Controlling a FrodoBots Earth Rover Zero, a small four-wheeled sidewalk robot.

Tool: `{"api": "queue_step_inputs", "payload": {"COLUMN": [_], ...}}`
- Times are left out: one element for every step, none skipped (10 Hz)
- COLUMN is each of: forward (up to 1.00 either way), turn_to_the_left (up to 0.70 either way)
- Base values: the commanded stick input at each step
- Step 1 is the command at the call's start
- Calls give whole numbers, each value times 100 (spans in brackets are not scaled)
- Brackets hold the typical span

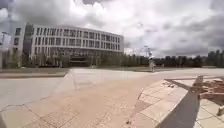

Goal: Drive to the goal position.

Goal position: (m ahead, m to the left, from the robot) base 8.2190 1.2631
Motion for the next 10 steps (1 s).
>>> {"api": "queue_step_inputs", "payload": {"forward": [70, 70, 70, 70, 70, 70, 70, 70, 70, 70], "turn_to_the_left": [0, 0, 0, 0, 0, 0, 0, 0, 0, 0]}}
